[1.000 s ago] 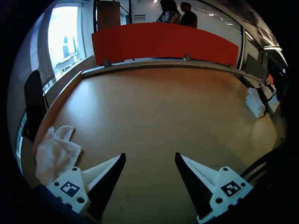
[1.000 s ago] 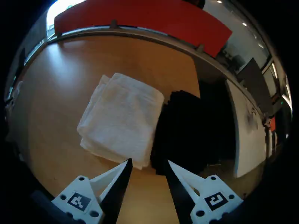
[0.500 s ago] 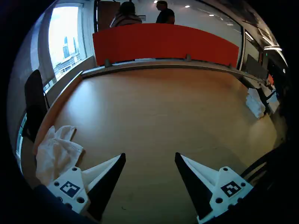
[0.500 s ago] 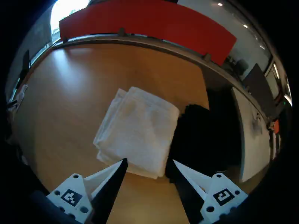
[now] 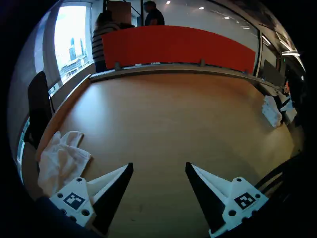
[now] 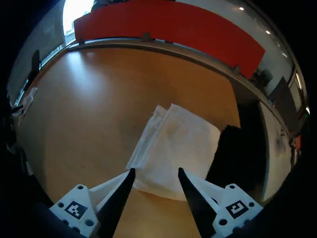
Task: Fold towel
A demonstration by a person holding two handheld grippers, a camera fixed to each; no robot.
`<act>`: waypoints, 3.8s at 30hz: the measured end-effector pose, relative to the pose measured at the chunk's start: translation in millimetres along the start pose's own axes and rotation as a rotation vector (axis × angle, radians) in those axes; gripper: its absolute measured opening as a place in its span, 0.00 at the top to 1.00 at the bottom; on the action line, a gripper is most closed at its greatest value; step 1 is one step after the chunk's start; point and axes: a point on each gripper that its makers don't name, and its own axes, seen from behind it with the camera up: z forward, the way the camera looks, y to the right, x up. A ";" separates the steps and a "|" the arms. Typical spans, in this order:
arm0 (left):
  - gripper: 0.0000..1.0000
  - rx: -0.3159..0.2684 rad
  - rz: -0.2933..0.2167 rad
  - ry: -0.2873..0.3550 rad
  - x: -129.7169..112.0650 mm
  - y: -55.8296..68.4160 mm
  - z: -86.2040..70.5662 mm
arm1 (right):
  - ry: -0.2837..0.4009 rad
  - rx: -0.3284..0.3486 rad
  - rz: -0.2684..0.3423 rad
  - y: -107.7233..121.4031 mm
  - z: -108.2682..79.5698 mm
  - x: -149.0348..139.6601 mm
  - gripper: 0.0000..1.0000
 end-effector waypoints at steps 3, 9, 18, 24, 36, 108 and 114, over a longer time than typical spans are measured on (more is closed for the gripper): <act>0.02 0.004 -0.003 -0.001 -1.4 -2.1 -0.4 | 0.002 0.012 -0.006 -7.4 4.6 3.9 0.18; 0.02 0.007 -0.005 -0.005 -3.7 -4.0 -0.9 | -0.005 0.032 -0.016 -17.8 14.2 6.3 0.27; 0.02 0.010 -0.010 -0.010 -5.0 -6.8 0.4 | -0.025 0.032 -0.029 -22.4 21.8 1.5 0.55; 0.02 0.012 -0.009 -0.013 -6.0 -8.5 1.3 | -0.036 0.033 -0.034 -24.2 23.5 -2.8 0.71; 0.02 0.014 -0.011 -0.013 -6.1 -10.9 2.1 | -0.045 0.045 -0.047 -25.6 22.4 -5.2 0.91; 0.02 0.021 -0.047 -0.003 -2.7 -13.3 4.3 | 0.215 -0.087 0.256 -16.3 -8.0 17.0 0.06; 0.02 0.021 -0.061 0.002 0.6 -13.4 5.8 | 0.324 -0.139 0.294 -16.2 -21.4 32.3 0.06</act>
